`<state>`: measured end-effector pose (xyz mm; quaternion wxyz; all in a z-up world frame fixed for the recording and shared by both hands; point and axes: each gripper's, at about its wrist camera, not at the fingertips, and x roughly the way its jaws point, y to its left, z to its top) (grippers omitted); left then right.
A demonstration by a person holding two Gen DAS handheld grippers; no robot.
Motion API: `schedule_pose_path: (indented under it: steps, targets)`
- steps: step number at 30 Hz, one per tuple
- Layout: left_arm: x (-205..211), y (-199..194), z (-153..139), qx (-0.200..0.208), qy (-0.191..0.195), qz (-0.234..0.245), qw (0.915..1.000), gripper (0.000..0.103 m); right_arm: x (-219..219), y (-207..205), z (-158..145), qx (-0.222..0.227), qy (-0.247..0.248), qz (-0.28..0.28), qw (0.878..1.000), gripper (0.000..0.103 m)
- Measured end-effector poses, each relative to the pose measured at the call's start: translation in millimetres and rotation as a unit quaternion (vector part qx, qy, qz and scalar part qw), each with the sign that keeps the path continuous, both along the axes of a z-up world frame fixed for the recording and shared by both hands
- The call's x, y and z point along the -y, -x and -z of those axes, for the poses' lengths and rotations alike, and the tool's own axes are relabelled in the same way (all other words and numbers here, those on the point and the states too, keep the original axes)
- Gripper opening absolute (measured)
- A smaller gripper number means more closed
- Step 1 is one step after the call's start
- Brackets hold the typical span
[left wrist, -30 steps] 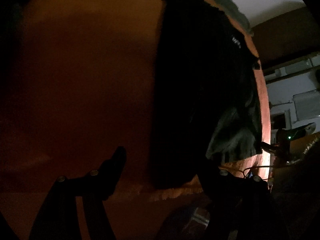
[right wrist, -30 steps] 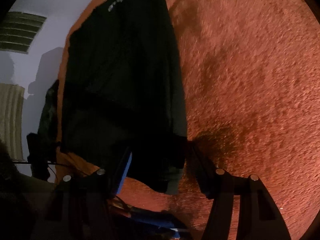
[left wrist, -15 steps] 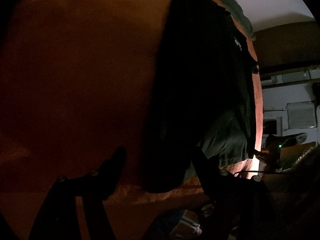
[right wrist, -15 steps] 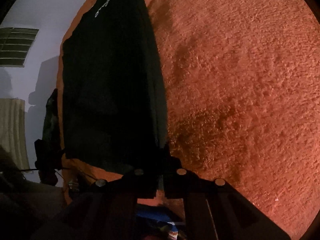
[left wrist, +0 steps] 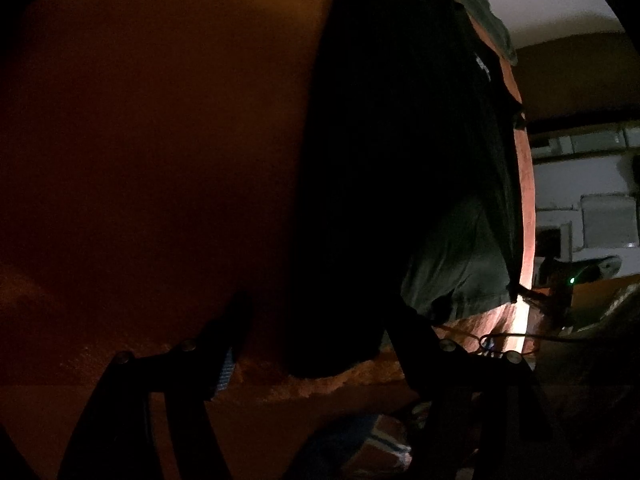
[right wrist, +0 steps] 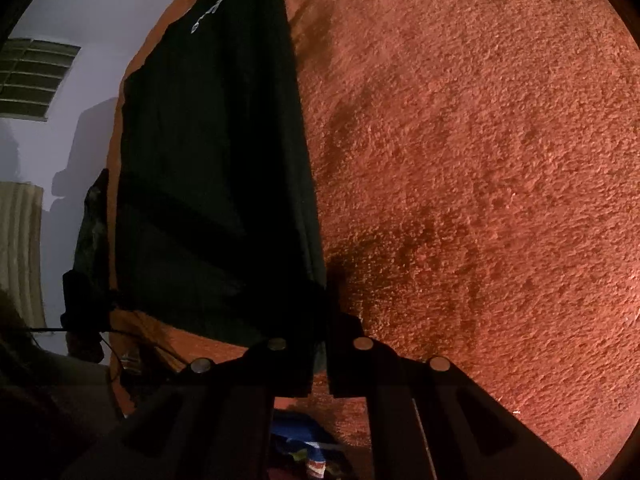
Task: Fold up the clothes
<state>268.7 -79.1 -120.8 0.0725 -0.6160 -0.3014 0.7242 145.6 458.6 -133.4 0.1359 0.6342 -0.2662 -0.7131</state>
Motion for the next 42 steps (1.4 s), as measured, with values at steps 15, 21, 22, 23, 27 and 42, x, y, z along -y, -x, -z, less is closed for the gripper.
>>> schedule_pose_path:
  steps: [15,21,22,23,27,42]
  targets:
    - [-5.1,-37.9,-9.4,-0.038,0.076,0.001,0.9964,0.004,0.3,0.1,1.6,0.013,0.005,0.016,1.0,0.003]
    - [2.3,-40.6,-20.6,-0.053,0.081,0.005,0.9953,0.004,8.7,3.0,-7.9,0.005,-0.008,-0.002,1.0,0.003]
    - [4.9,-42.1,-17.7,-0.048,0.074,-0.003,0.9961,0.004,9.5,2.6,-7.4,0.006,-0.006,0.0,1.0,0.003]
    - [5.7,-42.7,-16.2,-0.046,0.071,-0.008,0.9964,0.004,10.4,2.4,-6.9,0.006,-0.004,0.003,1.0,0.003]
    - [3.2,-40.9,-11.5,-0.041,0.077,-0.007,0.9962,0.007,14.6,3.1,-2.9,0.008,-0.001,0.0,1.0,0.003]
    - [93.6,-19.3,-81.6,-0.053,0.127,-0.043,0.9896,0.027,16.3,59.0,-47.2,-0.022,-0.048,-0.033,0.998,0.051]
